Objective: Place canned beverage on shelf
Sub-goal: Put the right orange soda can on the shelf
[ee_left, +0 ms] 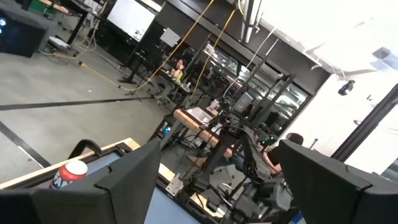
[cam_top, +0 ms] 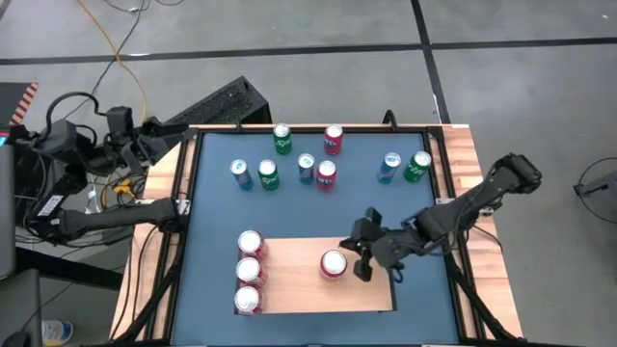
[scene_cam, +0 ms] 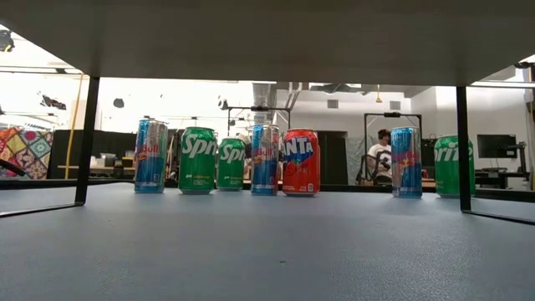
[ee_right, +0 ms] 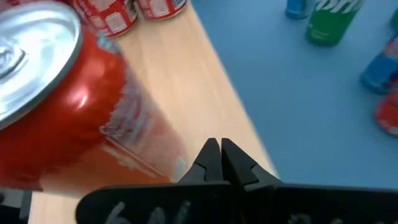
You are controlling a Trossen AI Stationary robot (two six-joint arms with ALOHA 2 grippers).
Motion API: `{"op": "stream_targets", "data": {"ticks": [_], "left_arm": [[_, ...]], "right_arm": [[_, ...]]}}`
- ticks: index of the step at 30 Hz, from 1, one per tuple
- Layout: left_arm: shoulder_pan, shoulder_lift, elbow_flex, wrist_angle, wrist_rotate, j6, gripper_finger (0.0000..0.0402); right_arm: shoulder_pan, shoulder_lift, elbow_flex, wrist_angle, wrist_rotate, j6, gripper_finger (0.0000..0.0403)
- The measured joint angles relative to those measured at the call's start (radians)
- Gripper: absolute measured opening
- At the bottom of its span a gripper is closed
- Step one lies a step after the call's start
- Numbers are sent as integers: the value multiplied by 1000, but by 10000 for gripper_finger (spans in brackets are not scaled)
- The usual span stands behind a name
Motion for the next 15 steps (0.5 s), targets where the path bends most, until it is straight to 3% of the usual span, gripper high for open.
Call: {"op": "stream_targets", "data": {"ticks": [15], "left_arm": [[0, 0, 0, 1, 2, 9, 309]], "right_arm": [[-18, 165, 47, 173, -57, 18, 0]]}}
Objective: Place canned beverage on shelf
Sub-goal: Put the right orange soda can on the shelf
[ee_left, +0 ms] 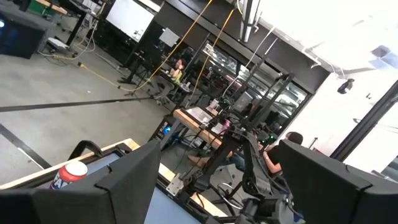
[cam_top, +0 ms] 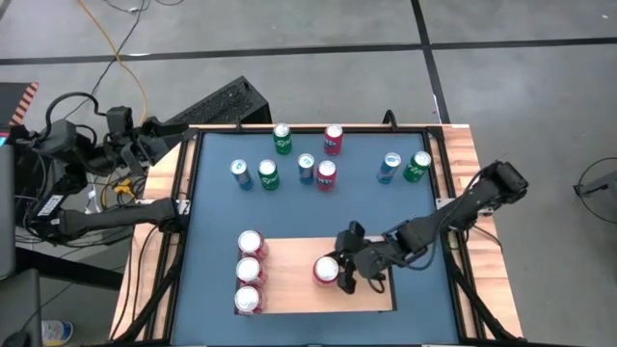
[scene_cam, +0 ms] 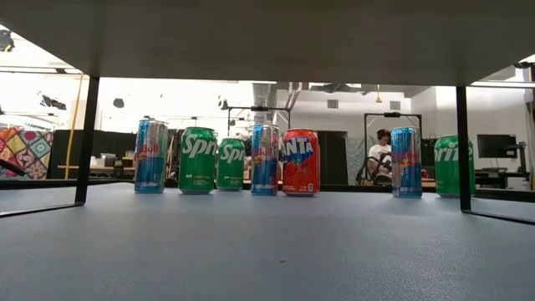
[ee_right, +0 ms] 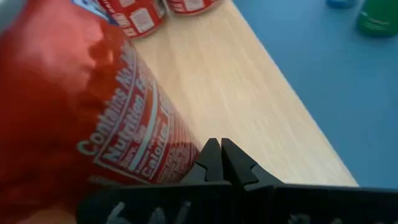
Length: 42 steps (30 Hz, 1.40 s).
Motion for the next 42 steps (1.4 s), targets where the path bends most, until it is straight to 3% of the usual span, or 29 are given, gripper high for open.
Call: {"op": "stream_targets", "data": {"ticks": [8, 13, 20, 31, 35, 42], "left_arm": [[0, 0, 0, 0, 0, 0, 309], [0, 0, 0, 0, 1, 0, 309], [0, 0, 0, -33, 1, 20, 309], [0, 0, 0, -67, -4, 27, 309], [0, 0, 0, -67, -13, 27, 309], [0, 0, 0, -66, -54, 28, 309]], "right_arm": [[-50, 120, 174, -5, -33, -133, 0], [-54, 125, 278, -89, -27, -193, 0], [-23, 64, 376, -359, 136, -183, 0], [131, -44, 331, -538, 413, 36, 0], [160, -44, 282, -498, 427, 102, 0], [162, -44, 193, -340, 428, 80, 0]]}}
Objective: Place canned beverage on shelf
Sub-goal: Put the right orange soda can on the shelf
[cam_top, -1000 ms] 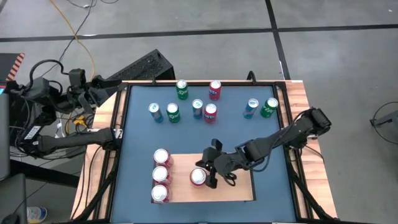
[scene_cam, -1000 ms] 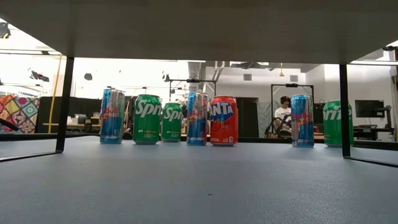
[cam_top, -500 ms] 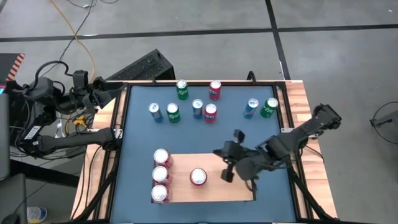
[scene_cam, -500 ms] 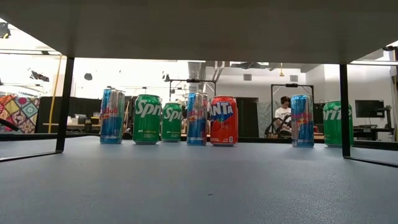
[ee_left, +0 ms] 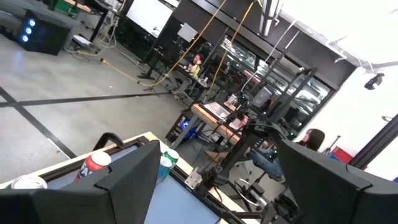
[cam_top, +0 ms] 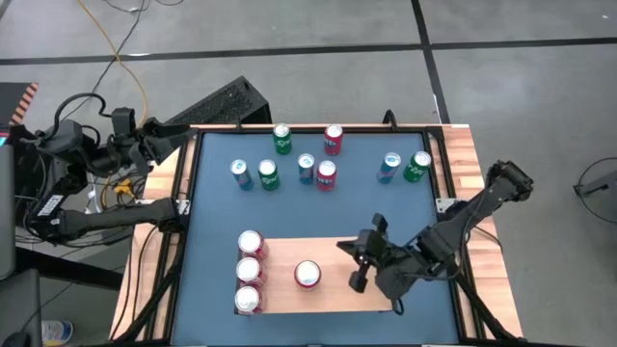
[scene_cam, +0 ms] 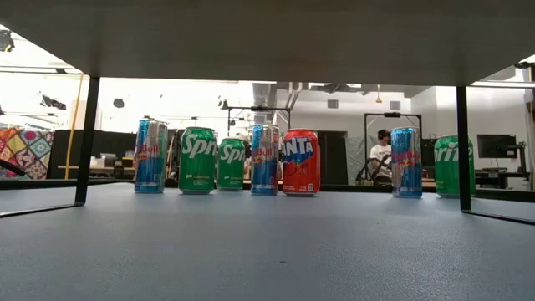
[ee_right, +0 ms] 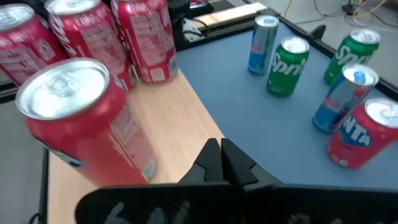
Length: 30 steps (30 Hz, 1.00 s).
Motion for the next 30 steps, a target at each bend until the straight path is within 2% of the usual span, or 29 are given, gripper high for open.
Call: {"op": "stream_targets", "data": {"ticks": [4, 8, 15, 18, 23, 25, 30], "left_arm": [[0, 0, 0, 0, 0, 0, 309], [0, 0, 0, 0, 0, 0, 309], [0, 0, 0, 0, 0, 0, 309], [0, 0, 0, 0, -1, 0, 309], [0, 0, 0, 0, -1, 1, 309], [0, 0, 0, 0, -2, 6, 309], [0, 0, 0, 0, -9, 6, 309]], "right_arm": [[28, 10, -45, 30, 51, 87, 0], [40, 22, -83, 66, 59, 121, 0], [-18, 20, -141, 225, 97, 9, 0], [-39, 20, -175, 309, 65, -16, 0], [-59, 10, -217, 495, -53, -170, 0], [-67, 1, -222, 504, -86, -193, 0], [-93, 5, -232, 494, -94, -192, 0]]}}
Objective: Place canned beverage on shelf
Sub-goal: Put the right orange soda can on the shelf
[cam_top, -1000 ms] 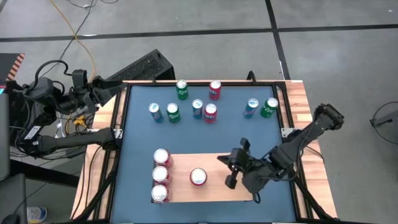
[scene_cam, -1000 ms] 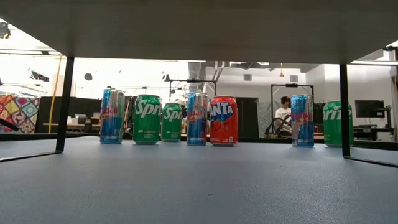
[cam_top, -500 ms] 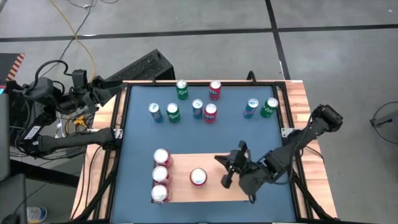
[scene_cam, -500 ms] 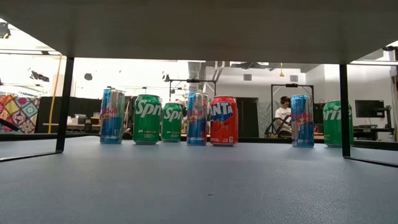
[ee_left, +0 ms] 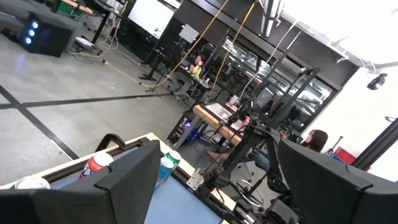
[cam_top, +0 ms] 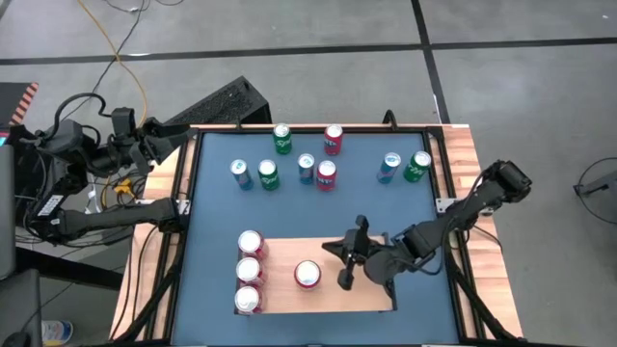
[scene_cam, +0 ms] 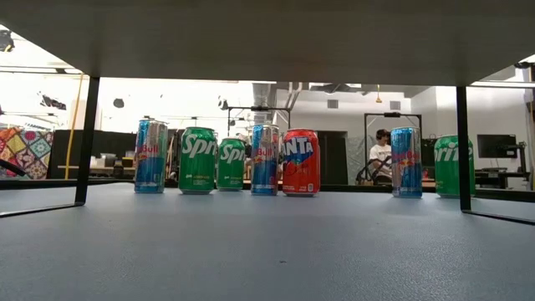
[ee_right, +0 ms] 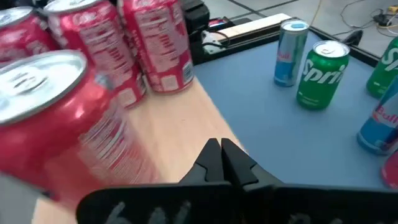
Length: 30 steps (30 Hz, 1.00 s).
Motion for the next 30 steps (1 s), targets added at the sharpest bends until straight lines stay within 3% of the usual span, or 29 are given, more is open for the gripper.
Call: {"op": "stream_targets", "data": {"ticks": [14, 30], "left_arm": [[0, 0, 0, 0, -1, -6, 309], [0, 0, 0, 0, -104, -7, 309]], "right_arm": [[-17, 49, 3, 80, -24, -65, 0], [-15, 46, 2, 60, -57, -107, 0]]}}
